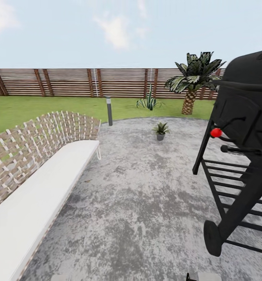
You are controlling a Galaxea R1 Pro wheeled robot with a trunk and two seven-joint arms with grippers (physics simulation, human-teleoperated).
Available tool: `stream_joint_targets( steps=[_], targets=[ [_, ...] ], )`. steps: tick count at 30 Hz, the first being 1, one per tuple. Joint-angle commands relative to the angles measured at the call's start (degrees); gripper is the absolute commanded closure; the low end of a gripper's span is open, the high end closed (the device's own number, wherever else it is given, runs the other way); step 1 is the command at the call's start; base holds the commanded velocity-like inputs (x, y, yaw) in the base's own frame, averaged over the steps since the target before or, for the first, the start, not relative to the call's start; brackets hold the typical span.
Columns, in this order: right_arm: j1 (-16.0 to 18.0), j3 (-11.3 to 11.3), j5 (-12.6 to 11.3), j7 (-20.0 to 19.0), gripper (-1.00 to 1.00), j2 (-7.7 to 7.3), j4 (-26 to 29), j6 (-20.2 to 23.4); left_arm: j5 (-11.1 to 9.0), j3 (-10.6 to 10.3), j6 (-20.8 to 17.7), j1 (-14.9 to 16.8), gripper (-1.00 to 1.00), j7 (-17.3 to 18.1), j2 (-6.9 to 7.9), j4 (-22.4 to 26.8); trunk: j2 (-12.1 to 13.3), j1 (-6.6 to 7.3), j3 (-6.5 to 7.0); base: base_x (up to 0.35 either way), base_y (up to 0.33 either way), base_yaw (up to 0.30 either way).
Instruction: Pick up the pesticide atomizer in the garden and spray insectifuge to fully cover both potted plants in the garden.
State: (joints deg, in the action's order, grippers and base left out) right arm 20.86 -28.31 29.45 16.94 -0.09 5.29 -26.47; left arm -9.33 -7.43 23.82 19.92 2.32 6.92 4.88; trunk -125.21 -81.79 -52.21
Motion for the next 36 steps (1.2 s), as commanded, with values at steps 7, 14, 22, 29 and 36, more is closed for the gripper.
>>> stream_joint_targets(
  steps=[7, 14, 22, 29, 36],
  targets=[
    [0.1, -0.3, 0.6, 0.3, -1.00, 0.00, -0.1, -0.2, -0.6, -0.4, 0.2, 0.0, 1.00, 0.2, 0.03, 0.0, 0.0, -0.03, 0.33, 0.335, 0.062, -0.204],
    [0.1, -0.3, 0.6, 0.3, -1.00, 0.00, -0.1, -0.2, -0.6, -0.4, 0.2, 0.0, 1.00, 0.2, 0.03, 0.0, 0.0, -0.03, 0.55, 0.336, 0.005, -0.118],
    [0.1, -0.3, 0.6, 0.3, -1.00, 0.01, -0.1, -0.2, -0.6, -0.4, 0.2, 0.0, 1.00, 0.2, 0.03, 0.0, 0.0, -0.03, 0.56, 0.336, 0.086, -0.003],
    [0.1, -0.3, 0.6, 0.3, -1.00, 0.02, -0.1, -0.2, -0.6, -0.4, 0.2, 0.0, 1.00, 0.2, 0.03, 0.0, 0.0, -0.03, 0.56, 0.336, 0.114, 0.000],
    [0.1, -0.3, 0.6, 0.3, -1.00, 0.00, -0.1, -0.2, -0.6, -0.4, 0.2, 0.0, 1.00, 0.2, 0.03, -0.1, 0.0, -0.03, 0.78, 0.337, 0.047, -0.141]
  ],
)
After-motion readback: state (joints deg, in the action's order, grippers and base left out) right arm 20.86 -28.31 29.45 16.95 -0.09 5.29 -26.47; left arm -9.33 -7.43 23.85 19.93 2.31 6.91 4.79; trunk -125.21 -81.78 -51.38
